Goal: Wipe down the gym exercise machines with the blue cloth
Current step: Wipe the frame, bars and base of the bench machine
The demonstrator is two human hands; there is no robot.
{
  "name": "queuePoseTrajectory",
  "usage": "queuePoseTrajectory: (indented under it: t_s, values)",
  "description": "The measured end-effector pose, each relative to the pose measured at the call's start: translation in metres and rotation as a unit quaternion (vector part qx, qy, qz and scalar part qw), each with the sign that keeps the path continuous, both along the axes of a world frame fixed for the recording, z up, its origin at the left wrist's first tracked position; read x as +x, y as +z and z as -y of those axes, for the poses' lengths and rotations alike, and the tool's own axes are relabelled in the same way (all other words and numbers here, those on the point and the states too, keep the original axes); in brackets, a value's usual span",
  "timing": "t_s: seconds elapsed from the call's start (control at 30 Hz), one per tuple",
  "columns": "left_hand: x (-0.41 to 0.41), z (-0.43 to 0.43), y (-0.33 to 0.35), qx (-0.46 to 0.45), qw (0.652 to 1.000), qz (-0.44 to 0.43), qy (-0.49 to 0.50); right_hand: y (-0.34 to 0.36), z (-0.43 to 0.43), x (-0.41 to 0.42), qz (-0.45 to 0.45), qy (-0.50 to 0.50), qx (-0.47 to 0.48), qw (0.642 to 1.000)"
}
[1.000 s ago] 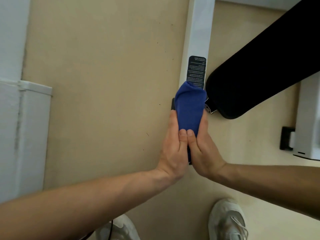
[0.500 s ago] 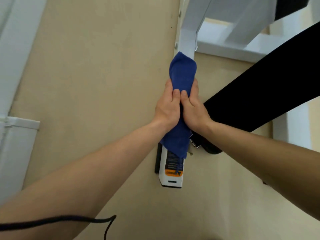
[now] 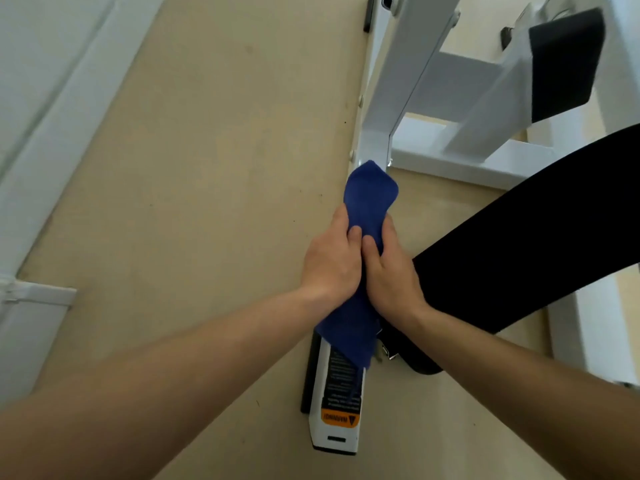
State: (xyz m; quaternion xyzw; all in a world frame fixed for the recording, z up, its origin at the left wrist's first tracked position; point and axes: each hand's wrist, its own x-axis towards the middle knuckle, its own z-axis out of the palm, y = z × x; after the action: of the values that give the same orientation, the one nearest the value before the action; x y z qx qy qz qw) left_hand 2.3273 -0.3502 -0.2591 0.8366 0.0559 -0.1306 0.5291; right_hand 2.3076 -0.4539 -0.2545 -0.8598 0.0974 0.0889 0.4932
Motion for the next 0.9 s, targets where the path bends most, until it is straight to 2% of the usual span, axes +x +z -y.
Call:
queuePoseTrajectory:
  t_s: [0.2, 0.33, 0.4, 0.53, 0.7, 0.9]
  values:
    - [0.075, 0.005, 0.004, 0.198, 0.975, 0.1, -0.001, -0.003, 0.007, 0.074, 0.042, 0.039, -0.216, 0.975]
    - [0.097, 0.003, 0.004, 0.201, 0.967, 0.152, 0.029, -0.002, 0.017, 0.099, 0.059, 0.123, -0.337, 0.932]
    - [0.084, 0.0, -0.001, 0.17, 0.97, 0.171, -0.029, -0.004, 0.029, 0.103, 0.056, 0.154, -0.33, 0.93]
    - [0.073, 0.0, -0.015, 0.124, 0.974, 0.118, -0.146, -0.009, 0.054, 0.114, 0.067, 0.231, -0.305, 0.922]
    - [0.117, 0.012, -0.012, 0.124, 0.966, 0.138, -0.179, -0.015, 0.054, 0.123, 0.094, 0.216, -0.276, 0.932]
    - [0.064, -0.002, -0.016, 0.092, 0.967, 0.147, -0.186, -0.015, 0.052, 0.075, 0.087, 0.229, -0.236, 0.94]
